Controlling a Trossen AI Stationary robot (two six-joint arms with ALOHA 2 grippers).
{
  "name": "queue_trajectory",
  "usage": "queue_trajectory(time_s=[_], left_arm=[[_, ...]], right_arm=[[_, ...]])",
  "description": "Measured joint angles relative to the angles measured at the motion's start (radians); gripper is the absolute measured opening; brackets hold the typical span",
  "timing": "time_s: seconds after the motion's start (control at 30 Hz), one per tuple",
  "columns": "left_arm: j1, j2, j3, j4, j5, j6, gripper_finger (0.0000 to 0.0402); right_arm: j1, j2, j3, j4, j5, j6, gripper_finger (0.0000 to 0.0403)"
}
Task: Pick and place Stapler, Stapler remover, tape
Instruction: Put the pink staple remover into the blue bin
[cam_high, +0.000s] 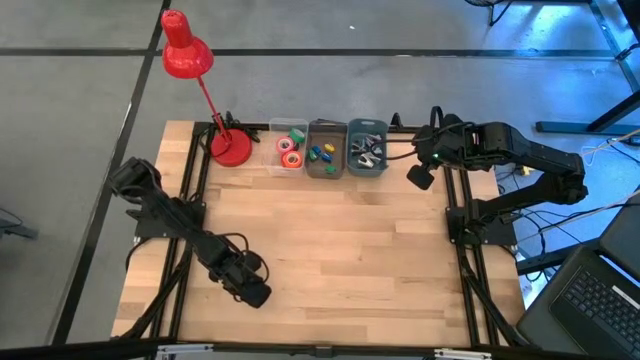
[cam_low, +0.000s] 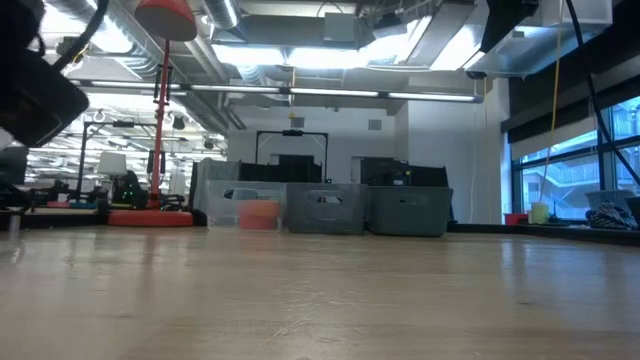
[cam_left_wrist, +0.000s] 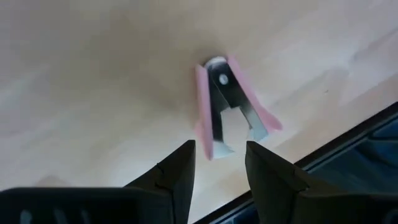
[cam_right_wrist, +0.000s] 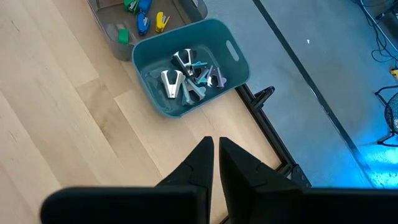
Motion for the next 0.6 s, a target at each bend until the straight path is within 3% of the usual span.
queue_trajectory(time_s=[0.6], left_arm=[[0.012,-0.013,0.0,-0.068,-0.056,0.01,0.0132]], right_arm=[[0.0,0.0,0.0,-0.001,-0.002,-0.002,0.003]])
